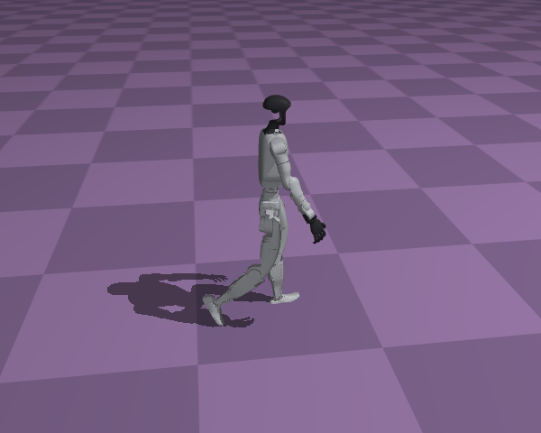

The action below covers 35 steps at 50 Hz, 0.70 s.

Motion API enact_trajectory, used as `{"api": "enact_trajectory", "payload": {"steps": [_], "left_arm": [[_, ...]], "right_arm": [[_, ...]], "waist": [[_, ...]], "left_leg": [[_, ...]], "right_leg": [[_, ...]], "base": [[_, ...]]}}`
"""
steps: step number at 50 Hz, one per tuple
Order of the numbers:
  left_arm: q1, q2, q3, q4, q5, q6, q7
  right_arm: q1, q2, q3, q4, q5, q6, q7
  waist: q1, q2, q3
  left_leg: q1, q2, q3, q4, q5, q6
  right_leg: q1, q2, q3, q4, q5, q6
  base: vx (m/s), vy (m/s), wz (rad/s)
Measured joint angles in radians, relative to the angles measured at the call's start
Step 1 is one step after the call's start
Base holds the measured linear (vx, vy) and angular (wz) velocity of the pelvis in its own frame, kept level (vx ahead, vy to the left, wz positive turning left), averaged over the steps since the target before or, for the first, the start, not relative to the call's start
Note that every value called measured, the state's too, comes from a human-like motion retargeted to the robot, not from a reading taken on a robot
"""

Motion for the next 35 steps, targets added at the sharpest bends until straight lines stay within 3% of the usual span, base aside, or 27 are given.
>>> {"api": "enact_trajectory", "payload": {"steps": [4, 5, 7, 12, 16, 20, 23, 25, 28, 31, 33, 35], "left_arm": [[-0.364, 0.031, -0.071, -0.069, -0.040, 0.043, 0.080], [-0.462, 0.041, -0.070, -0.085, -0.033, 0.076, 0.103], [-0.618, 0.072, -0.096, -0.141, -0.061, 0.089, 0.097], [-0.909, 0.161, -0.150, -0.263, -0.112, 0.070, 0.020], [-1.053, 0.201, -0.173, -0.313, -0.146, 0.025, -0.008], [-1.121, 0.190, -0.170, -0.325, -0.202, -0.018, -0.012], [-1.097, 0.153, -0.130, -0.331, -0.245, -0.032, -0.018], [-1.055, 0.130, -0.088, -0.339, -0.244, -0.036, -0.002], [-0.920, 0.102, -0.072, -0.342, -0.160, -0.027, -0.026], [-0.691, 0.085, -0.079, -0.315, -0.031, 0.010, -0.051], [-0.506, 0.079, -0.091, -0.265, 0.074, 0.047, -0.050], [-0.330, 0.072, -0.090, -0.181, 0.158, 0.084, -0.037]], "right_arm": [[0.270, 0.085, 0.039, 0.090, -0.022, 0.072, 0.074], [0.332, 0.101, 0.047, 0.101, -0.041, 0.127, 0.066], [0.464, 0.118, 0.064, 0.111, -0.069, 0.143, 0.130], [0.765, 0.116, 0.105, 0.101, -0.113, 0.138, 0.272], [0.916, 0.107, 0.132, 0.087, -0.104, 0.138, 0.353], [0.956, 0.105, 0.166, 0.072, -0.047, 0.145, 0.410], [0.897, 0.102, 0.168, 0.075, -0.012, 0.150, 0.400], [0.800, 0.099, 0.137, 0.098, -0.039, 0.155, 0.355], [0.623, 0.102, 0.107, 0.140, -0.083, 0.156, 0.263], [0.421, 0.081, 0.093, 0.165, -0.080, 0.169, 0.169], [0.282, 0.055, 0.086, 0.161, -0.047, 0.177, 0.110], [0.127, 0.019, 0.086, 0.141, 0.022, 0.171, 0.050]], "waist": [[-0.140, 0.014, 0.013], [-0.170, 0.018, 0.023], [-0.244, 0.040, 0.040], [-0.419, 0.094, 0.061], [-0.494, 0.114, 0.048], [-0.506, 0.113, -0.002], [-0.521, 0.084, -0.025], [-0.548, 0.045, 0.023], [-0.504, -0.009, 0.063], [-0.409, -0.052, 0.085], [-0.351, -0.097, 0.080], [-0.312, -0.117, 0.026]], "left_leg": [[0.038, -0.026, -0.143, 0.046, -0.081, 0.066], [0.053, -0.032, -0.168, 0.049, -0.094, 0.074], [0.089, -0.027, -0.222, 0.061, -0.122, 0.083], [0.191, 0.010, -0.337, 0.056, -0.163, 0.086], [0.246, 0.035, -0.387, 0.061, -0.184, 0.084], [0.248, 0.030, -0.418, 0.101, -0.208, 0.074], [0.276, -0.018, -0.475, 0.136, -0.219, 0.060], [0.370, -0.055, -0.528, 0.142, -0.212, 0.045], [0.472, -0.085, -0.525, 0.156, -0.129, 0.033], [0.473, -0.129, -0.461, 0.303, 0.020, 0.068], [0.349, -0.186, -0.424, 0.588, 0.072, 0.105], [0.075, -0.231, -0.397, 0.999, 0.064, 0.126]], "right_leg": [[-0.326, -0.019, -0.036, 0.576, -0.174, -0.086], [-0.409, -0.028, -0.040, 0.699, -0.218, -0.110], [-0.539, -0.032, -0.059, 0.862, -0.277, -0.131], [-0.786, -0.032, -0.122, 0.975, -0.354, -0.092], [-0.889, -0.047, -0.165, 0.774, -0.389, -0.041], [-0.870, -0.058, -0.220, 0.280, -0.374, -0.001], [-0.689, -0.052, -0.250, -0.297, -0.270, 0.040], [-0.497, -0.057, -0.257, -0.627, -0.155, 0.092], [-0.363, -0.054, -0.224, -0.740, -0.070, 0.169], [-0.262, -0.050, -0.155, -0.742, -0.087, 0.175], [-0.206, -0.077, -0.105, -0.742, -0.127, 0.155], [-0.228, -0.091, -0.060, -0.732, -0.163, 0.117]], "base": [[0.68, 0.18, 1.47], [0.66, 0.14, 1.20], [0.67, 0.11, 1.23], [0.67, 0.00, 1.18], [0.67, -0.10, 0.73], [0.69, -0.16, 0.41], [0.78, -0.20, 0.78], [0.88, -0.25, 0.92], [0.86, -0.29, -0.15], [0.85, -0.32, -1.14], [0.81, -0.27, -1.20], [0.71, -0.18, -0.90]]}}
